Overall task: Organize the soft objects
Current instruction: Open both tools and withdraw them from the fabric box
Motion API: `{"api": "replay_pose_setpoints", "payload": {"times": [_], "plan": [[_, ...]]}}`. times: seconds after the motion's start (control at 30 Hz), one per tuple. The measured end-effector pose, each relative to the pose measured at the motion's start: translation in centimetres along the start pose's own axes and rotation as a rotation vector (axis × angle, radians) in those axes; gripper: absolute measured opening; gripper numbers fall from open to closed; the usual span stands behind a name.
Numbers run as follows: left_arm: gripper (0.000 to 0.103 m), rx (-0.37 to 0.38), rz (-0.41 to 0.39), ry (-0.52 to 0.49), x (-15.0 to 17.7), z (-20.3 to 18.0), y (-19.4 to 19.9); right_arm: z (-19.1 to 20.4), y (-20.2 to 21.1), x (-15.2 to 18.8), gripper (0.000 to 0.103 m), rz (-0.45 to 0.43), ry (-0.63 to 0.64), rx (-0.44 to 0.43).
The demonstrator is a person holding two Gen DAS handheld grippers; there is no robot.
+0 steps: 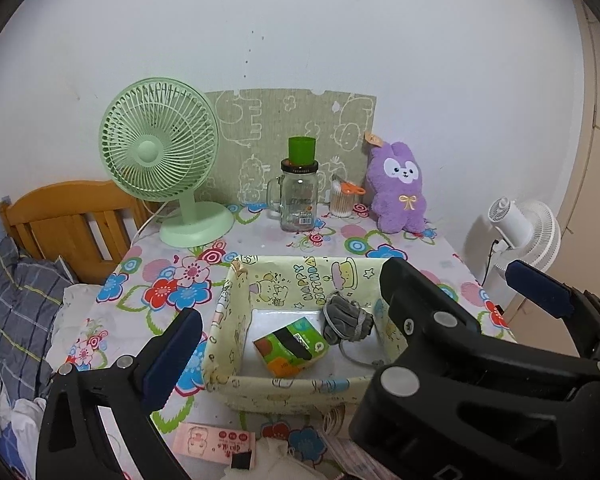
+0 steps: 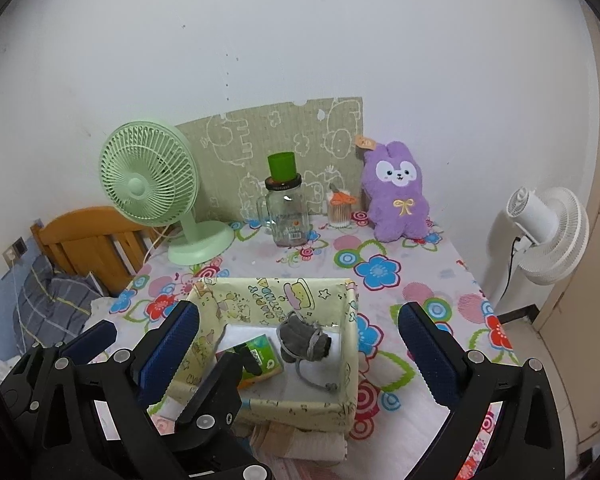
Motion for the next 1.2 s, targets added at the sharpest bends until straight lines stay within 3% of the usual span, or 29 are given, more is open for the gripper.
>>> {"api": "replay_pose_setpoints", "payload": {"times": [0.3, 0.53, 1.2], "plan": [[0.103, -0.013, -0.039, -0.016, 0.8, 0.4, 2.7, 0.7, 2.6, 0.9, 0.101, -0.015, 0.009, 0.011], [0.103, 0.020, -0.044, -0.022, 1.7, 0.4, 4.1, 1.5, 4.5, 1.9, 0.101, -0.024, 0.015, 0.018], [0.103, 0.028, -0.047, -0.047, 5.8, 1.4, 6.0, 2.8, 6.3, 6.6, 0.101, 0.001, 0.000, 0.036]]}}
Point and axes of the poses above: each gripper's, at about its wrist camera, not at the fingertips, and y roughly against the way its jaws point, z to its left, x to its underside, the point moved 9 cm from there along -y, roughly the way its jaws point, and after that the axes turned 12 degrees about -x, right-handed, at the moved point
